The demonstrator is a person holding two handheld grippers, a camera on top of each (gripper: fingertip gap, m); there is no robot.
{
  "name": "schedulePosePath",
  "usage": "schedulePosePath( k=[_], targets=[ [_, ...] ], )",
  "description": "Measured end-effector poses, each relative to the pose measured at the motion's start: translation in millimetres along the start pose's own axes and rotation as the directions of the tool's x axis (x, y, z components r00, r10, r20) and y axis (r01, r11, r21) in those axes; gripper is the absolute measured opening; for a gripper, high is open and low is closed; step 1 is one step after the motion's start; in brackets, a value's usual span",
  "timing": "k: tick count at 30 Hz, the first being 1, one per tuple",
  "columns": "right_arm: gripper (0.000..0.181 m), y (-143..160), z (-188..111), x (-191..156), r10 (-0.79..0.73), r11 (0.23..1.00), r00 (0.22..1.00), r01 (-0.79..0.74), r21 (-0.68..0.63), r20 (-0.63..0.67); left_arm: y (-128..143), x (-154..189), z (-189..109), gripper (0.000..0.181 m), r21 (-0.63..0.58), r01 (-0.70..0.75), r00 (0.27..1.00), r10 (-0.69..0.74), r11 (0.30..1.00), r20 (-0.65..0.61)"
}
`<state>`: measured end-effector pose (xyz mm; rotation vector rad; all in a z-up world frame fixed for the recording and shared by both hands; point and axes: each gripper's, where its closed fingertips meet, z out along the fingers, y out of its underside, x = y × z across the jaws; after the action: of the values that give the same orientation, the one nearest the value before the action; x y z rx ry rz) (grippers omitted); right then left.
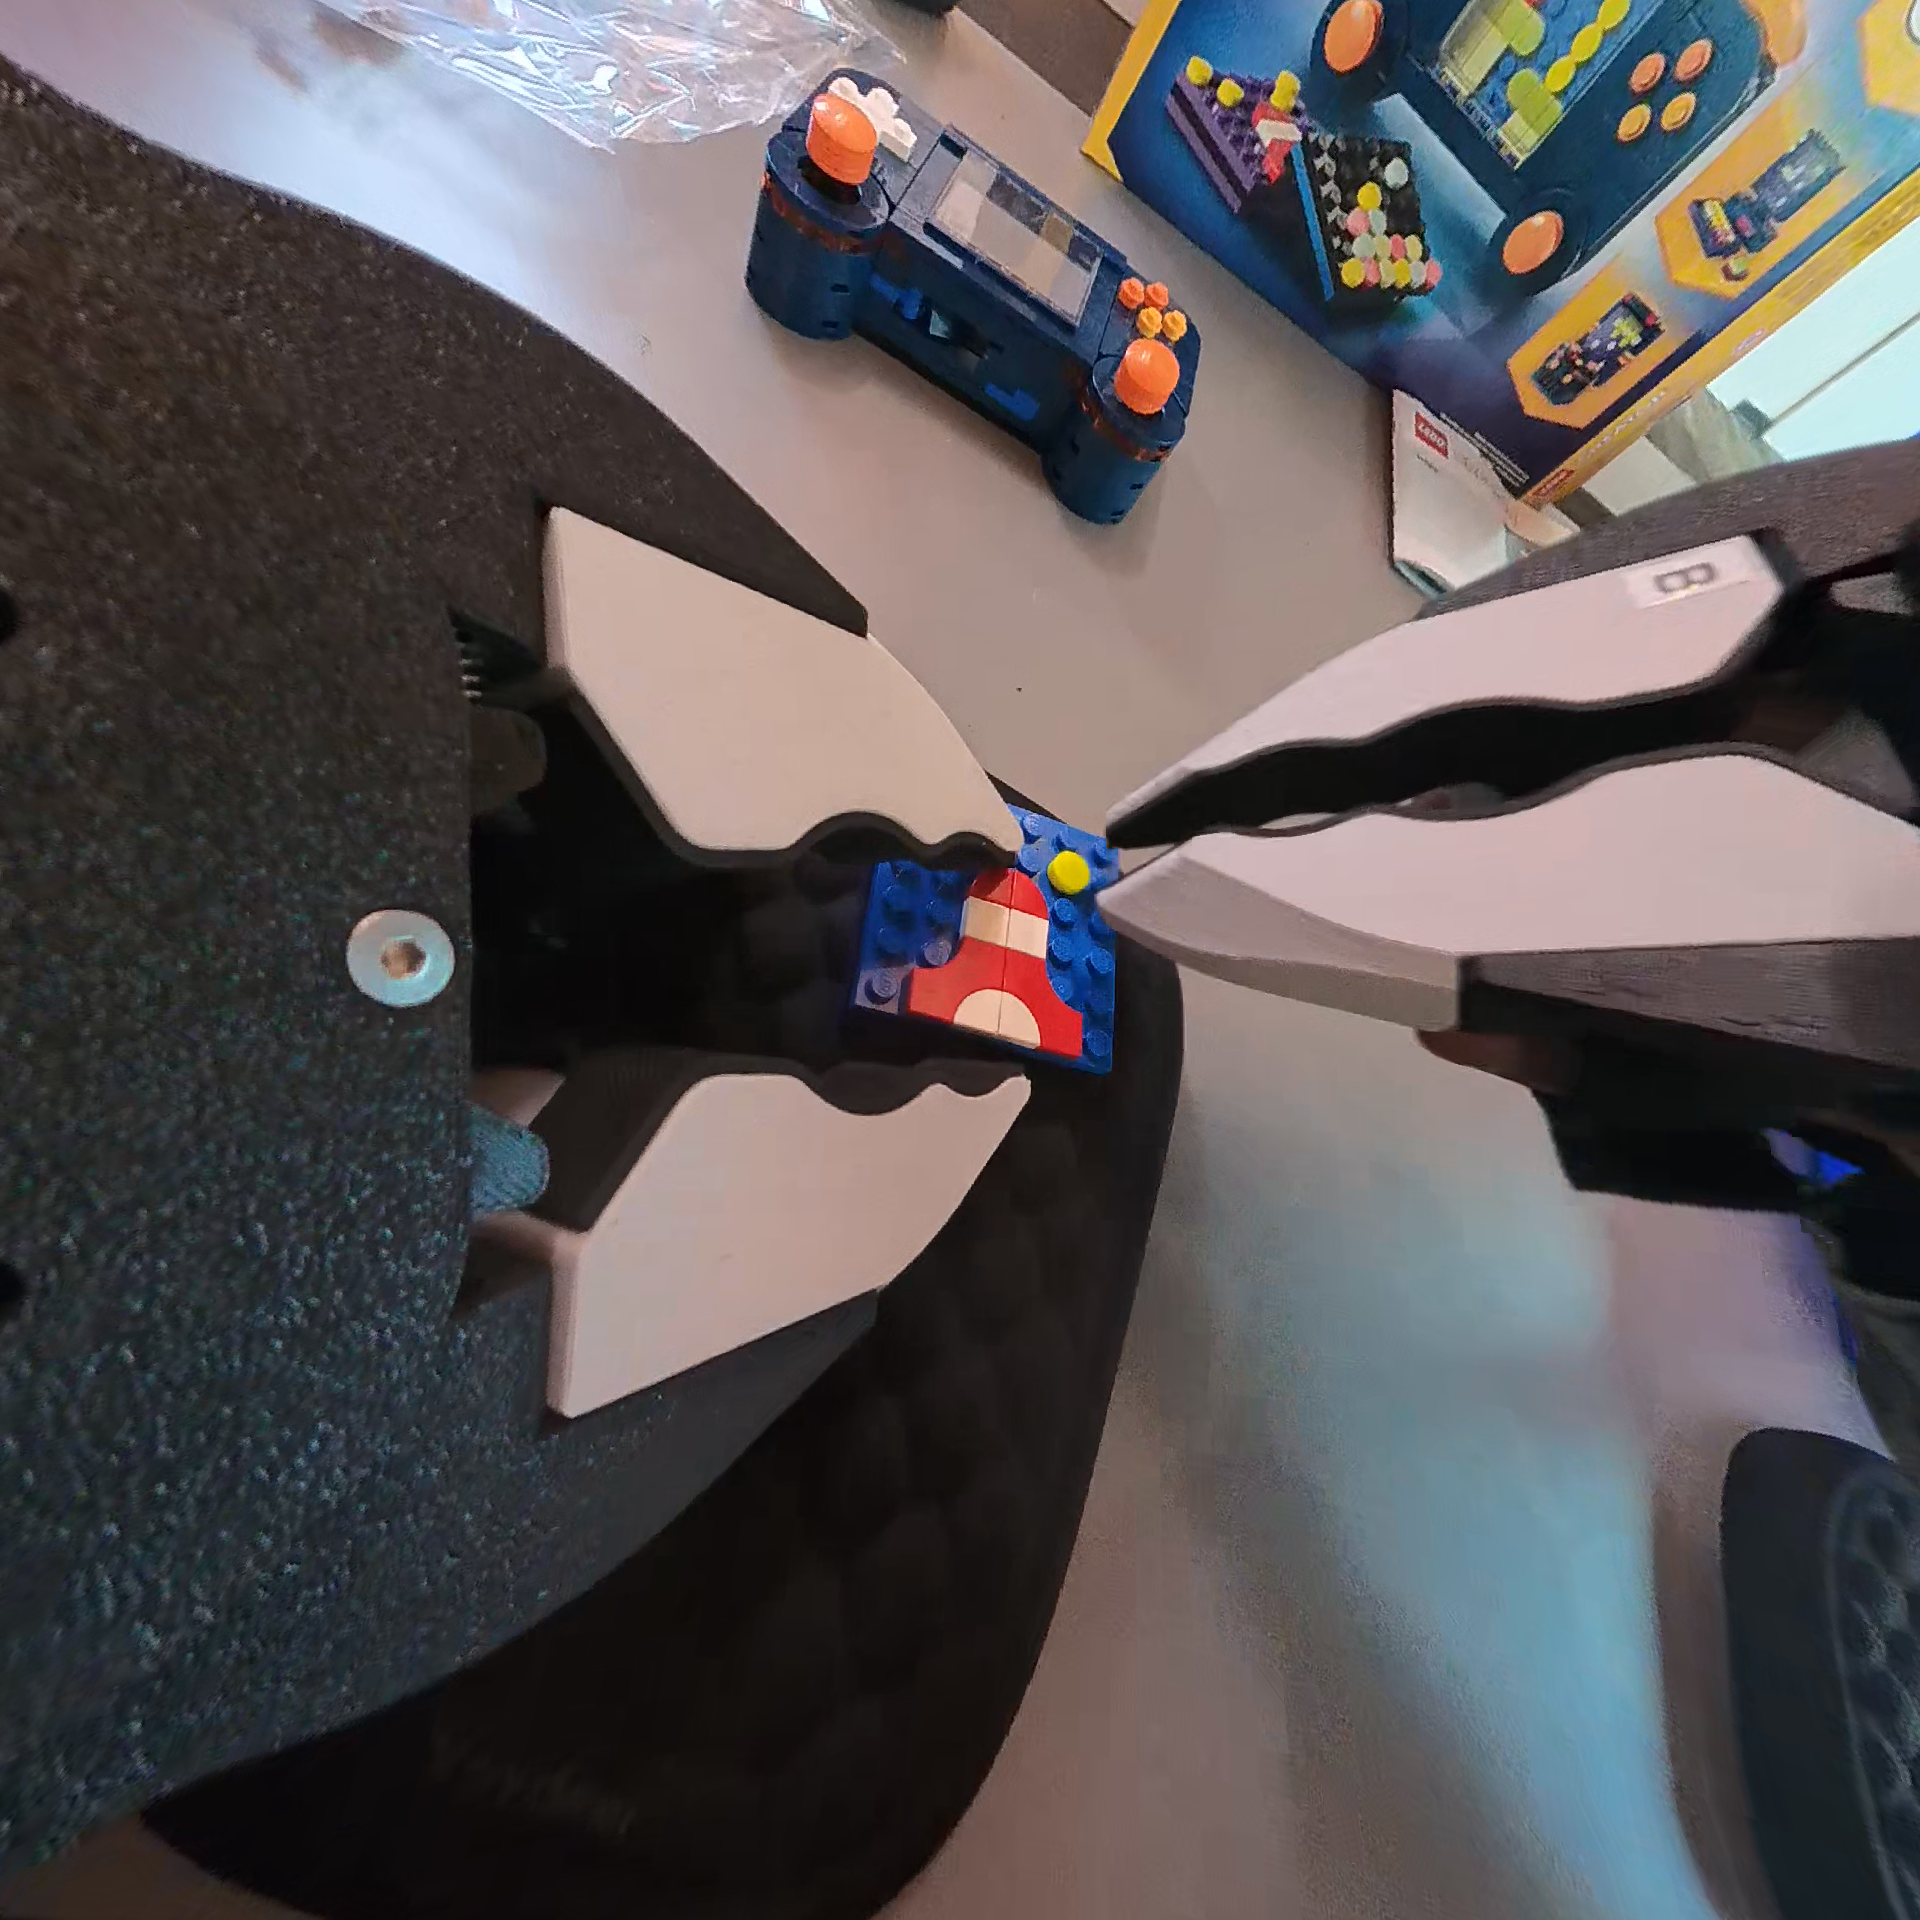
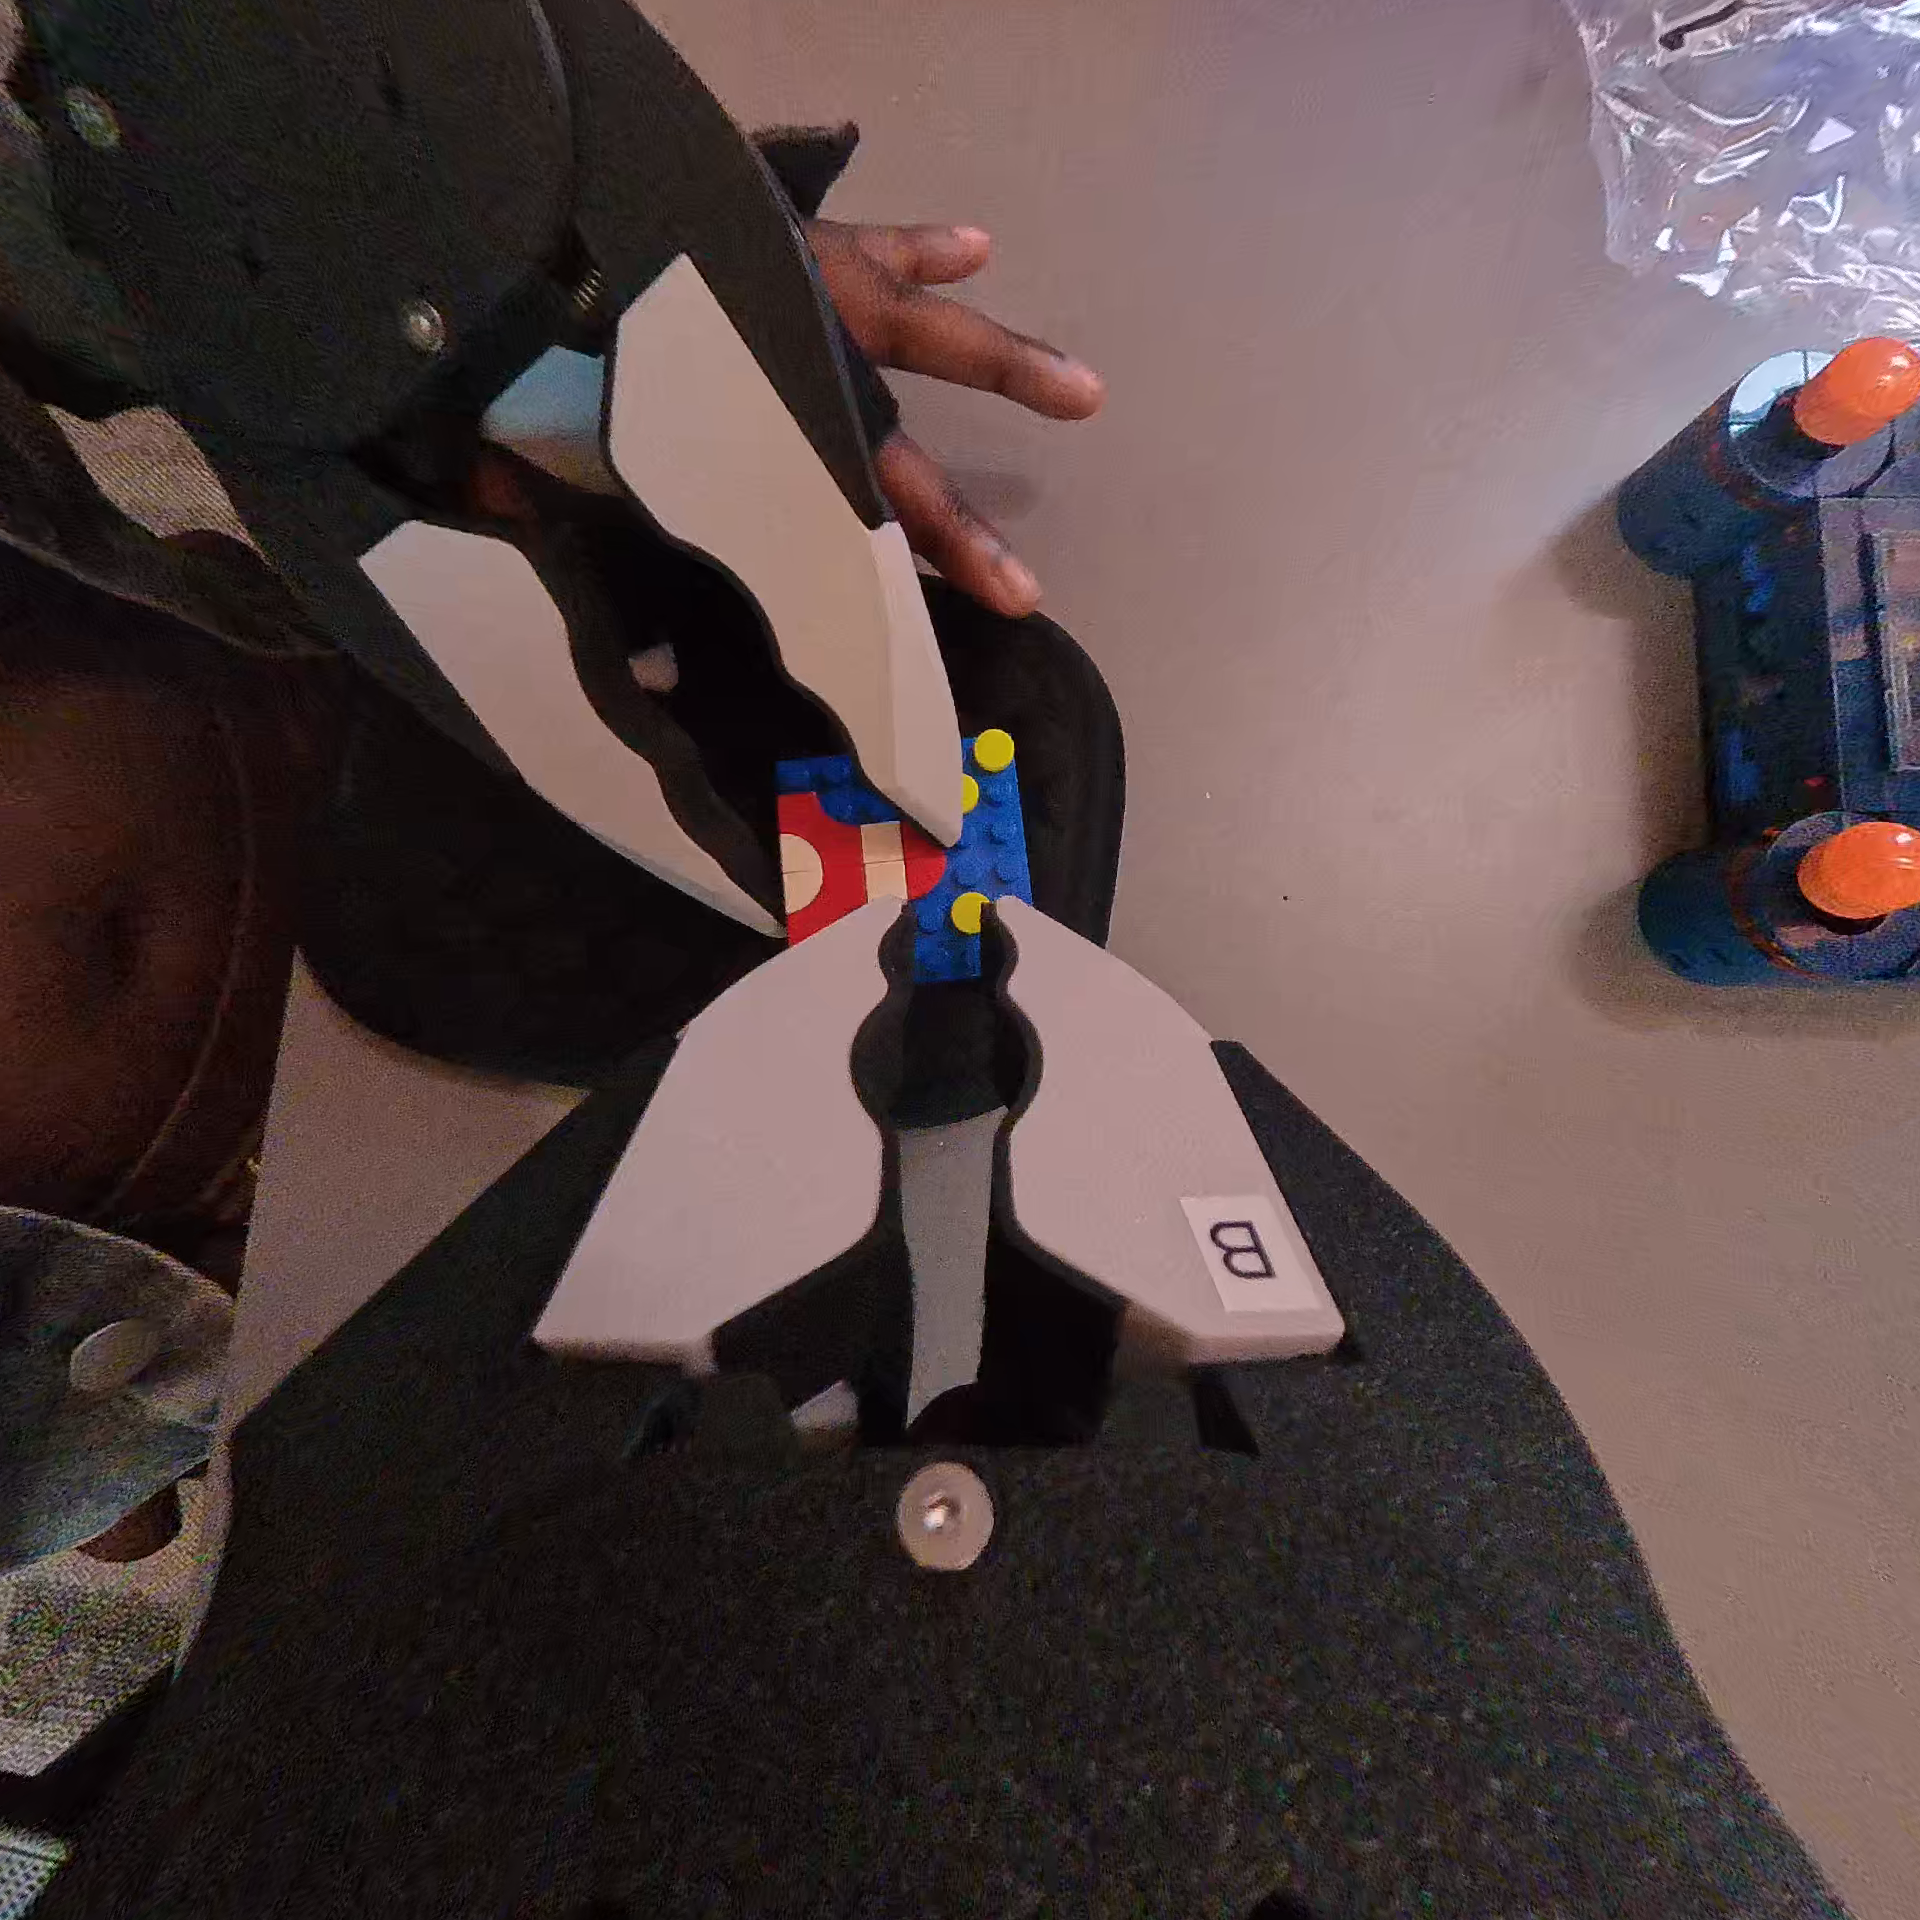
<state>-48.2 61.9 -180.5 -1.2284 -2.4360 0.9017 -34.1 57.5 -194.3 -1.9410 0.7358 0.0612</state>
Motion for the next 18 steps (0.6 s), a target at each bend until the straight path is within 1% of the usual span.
schedulePosePath(
  k=[2,5,8,10,15,18],
  targets=[
    [0.011,4.3,4.6,2.6,-0.010,0.999,1.000,0.009,-0.039,-0.021,0.4,0.2,0.3,0.035,-0.003,-0.010,1.000,0.010,1.000,0.008],
    [0.012,5.0,7.6,1.0,0.024,0.999,0.999,-0.026,-0.048,-0.034,1.0,0.6,0.8,0.034,-0.012,-0.030,0.999,0.030,0.999,0.027],
    [0.010,7.3,8.9,3.5,0.060,0.996,0.992,-0.067,-0.064,-0.107,1.7,1.4,1.2,0.034,-0.021,-0.041,0.998,0.042,0.999,0.040],
    [0.006,8.9,9.0,4.6,0.096,0.991,0.984,-0.109,-0.080,-0.153,2.5,2.1,1.5,0.034,-0.028,-0.044,0.998,0.045,0.999,0.041],
    [0.006,12.4,11.6,4.4,0.083,0.978,0.953,-0.134,-0.162,-0.291,3.8,3.1,2.0,0.034,-0.039,-0.047,0.998,0.049,0.998,0.039],
    [0.007,15.1,12.3,4.2,0.148,0.970,0.937,-0.200,-0.140,-0.316,4.7,4.7,2.3,0.034,-0.046,-0.061,0.997,0.063,0.997,0.039]
  ],
)
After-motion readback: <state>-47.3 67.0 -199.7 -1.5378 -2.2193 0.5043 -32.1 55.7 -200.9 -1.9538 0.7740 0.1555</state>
